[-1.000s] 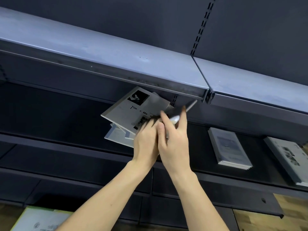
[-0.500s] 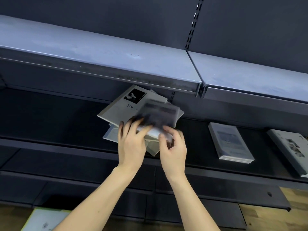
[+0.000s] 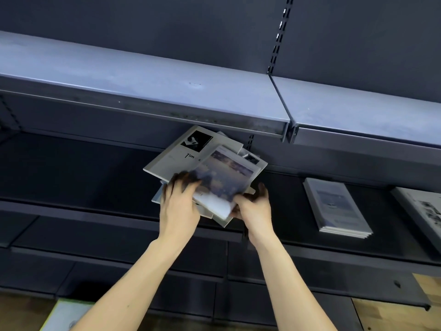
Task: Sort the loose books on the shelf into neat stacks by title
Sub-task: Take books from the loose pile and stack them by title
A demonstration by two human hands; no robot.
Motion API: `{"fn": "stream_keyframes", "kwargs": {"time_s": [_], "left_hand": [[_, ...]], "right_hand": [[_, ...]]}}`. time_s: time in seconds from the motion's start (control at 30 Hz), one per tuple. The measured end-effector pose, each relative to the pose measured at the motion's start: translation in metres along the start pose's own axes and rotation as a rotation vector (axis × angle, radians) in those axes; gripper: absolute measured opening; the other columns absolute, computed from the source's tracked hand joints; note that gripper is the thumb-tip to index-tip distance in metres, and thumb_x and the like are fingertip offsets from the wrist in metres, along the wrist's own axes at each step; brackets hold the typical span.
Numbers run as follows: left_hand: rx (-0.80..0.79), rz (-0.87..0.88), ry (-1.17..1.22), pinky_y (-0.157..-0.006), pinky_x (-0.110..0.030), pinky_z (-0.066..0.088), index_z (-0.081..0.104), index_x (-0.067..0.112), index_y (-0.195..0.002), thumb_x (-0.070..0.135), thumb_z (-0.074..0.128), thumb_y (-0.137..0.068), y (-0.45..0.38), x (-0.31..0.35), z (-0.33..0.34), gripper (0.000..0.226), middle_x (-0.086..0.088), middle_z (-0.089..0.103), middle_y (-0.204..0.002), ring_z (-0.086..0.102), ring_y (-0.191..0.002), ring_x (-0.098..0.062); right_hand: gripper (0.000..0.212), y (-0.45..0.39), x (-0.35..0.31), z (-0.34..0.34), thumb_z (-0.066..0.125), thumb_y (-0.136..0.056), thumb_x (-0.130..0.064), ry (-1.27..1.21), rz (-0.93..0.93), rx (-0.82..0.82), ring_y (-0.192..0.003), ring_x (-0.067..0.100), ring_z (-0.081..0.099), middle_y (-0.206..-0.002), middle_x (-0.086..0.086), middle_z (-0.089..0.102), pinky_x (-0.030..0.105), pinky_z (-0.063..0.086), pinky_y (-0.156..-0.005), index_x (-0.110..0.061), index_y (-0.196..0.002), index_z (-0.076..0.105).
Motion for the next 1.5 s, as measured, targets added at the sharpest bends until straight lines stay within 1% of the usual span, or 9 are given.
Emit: {"fn": "stream_keyframes", "kwargs": {"time_s": [0.17,0.27,0.47,0.63,0.73,0.87,1.0,1.2,1.5], "left_hand": [[0.061,0.119,-0.021,-0.119,-0.052,0.015,0.064,0.025,-0.117,0.027,0.052,-0.089,0.008,0.026,-0.008,0.030,0.004,0.056,-0.131,0.039,-0.135,-0.023],[-0.154,0.246,-0.104,-0.116,-0.048,0.022,0.062,0.032,-0.118,0.061,0.053,-0.084,0.006,0.034,0.016,0.045,0.010,0.055,-0.130,0.043,-0.131,-0.020],[-0.137,0.339,-0.182,-0.090,-0.040,0.048,0.074,0.030,-0.097,0.022,0.082,-0.070,-0.003,0.030,0.012,0.029,0.006,0.067,-0.111,0.060,-0.103,-0.024],[-0.092,0.377,-0.217,-0.085,-0.041,0.051,0.073,0.032,-0.104,-0.002,0.077,-0.069,-0.018,0.019,0.005,0.049,0.006,0.067,-0.116,0.063,-0.099,-0.027],[-0.090,0.254,-0.224,-0.094,-0.045,0.046,0.072,0.035,-0.109,-0.009,0.066,-0.074,-0.034,-0.003,-0.004,0.057,0.006,0.063,-0.125,0.058,-0.114,-0.028],[-0.107,0.049,-0.353,-0.096,-0.049,0.041,0.065,0.033,-0.121,0.015,0.057,-0.091,-0.049,-0.025,-0.004,0.036,-0.004,0.056,-0.134,0.050,-0.120,-0.036],[-0.218,-0.091,-0.400,-0.107,-0.050,0.034,0.045,0.025,-0.143,0.046,0.026,-0.100,-0.057,-0.034,0.016,0.051,-0.018,0.045,-0.143,0.042,-0.130,-0.039],[-0.406,-0.093,-0.417,-0.120,-0.053,0.002,0.010,0.031,-0.156,0.054,0.023,-0.100,-0.071,-0.028,0.042,0.062,-0.009,0.011,-0.162,0.008,-0.148,-0.034],[-0.379,0.042,-0.269,-0.119,-0.046,0.012,0.025,0.032,-0.151,0.054,0.029,-0.099,-0.073,-0.010,0.039,0.057,-0.004,0.035,-0.153,0.029,-0.141,-0.027]], "right_hand": [[0.076,0.001,0.008,0.016,0.066,-0.080,-0.001,-0.073,0.022,-0.042,-0.095,0.033,0.072,-0.113,0.009,0.068,0.042,0.062,-0.064,-0.036,-0.138,0.032],[0.064,-0.006,0.010,0.006,0.068,-0.078,-0.025,0.051,0.007,0.064,-0.095,0.027,0.071,-0.111,0.004,0.069,0.047,0.062,-0.074,-0.034,-0.133,0.038],[0.062,-0.017,-0.035,-0.012,0.070,-0.085,-0.016,0.579,-0.289,0.257,-0.119,0.031,0.048,-0.130,0.016,0.051,0.020,0.037,-0.079,-0.010,-0.141,0.043],[0.084,-0.047,-0.035,-0.002,0.064,-0.087,-0.057,0.963,-0.112,0.152,-0.141,0.039,0.028,-0.155,0.017,0.030,0.047,0.033,-0.112,-0.026,-0.155,0.026],[0.092,-0.057,-0.027,0.004,0.073,-0.083,-0.047,0.776,-0.079,0.058,-0.141,0.029,0.039,-0.154,0.011,0.039,0.034,0.042,-0.106,-0.026,-0.157,0.021],[0.100,-0.042,-0.015,-0.001,0.084,-0.075,-0.034,0.496,0.007,0.035,-0.094,0.019,0.072,-0.120,0.005,0.069,0.024,0.053,-0.076,-0.021,-0.151,0.020],[0.039,-0.009,-0.006,-0.004,0.064,-0.091,-0.038,0.392,0.061,-0.006,-0.047,0.016,0.060,-0.074,0.008,0.070,0.025,0.046,-0.044,-0.013,-0.118,0.052],[0.041,-0.007,0.000,-0.011,0.065,-0.092,-0.045,0.295,0.057,0.071,-0.072,0.024,0.073,-0.096,0.004,0.068,0.039,0.063,-0.064,-0.016,-0.118,0.051],[0.023,0.005,0.003,-0.001,0.053,-0.099,-0.015,0.220,0.040,-0.009,-0.091,0.023,0.067,-0.108,0.004,0.065,0.027,0.056,-0.053,-0.018,-0.122,0.058]]}}
Point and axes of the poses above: each hand's wrist, its own y-axis away from the middle knuckle, its own z-axis out of the palm, x = y × z, the point moved 9 cm from there along -y, towards the middle knuckle
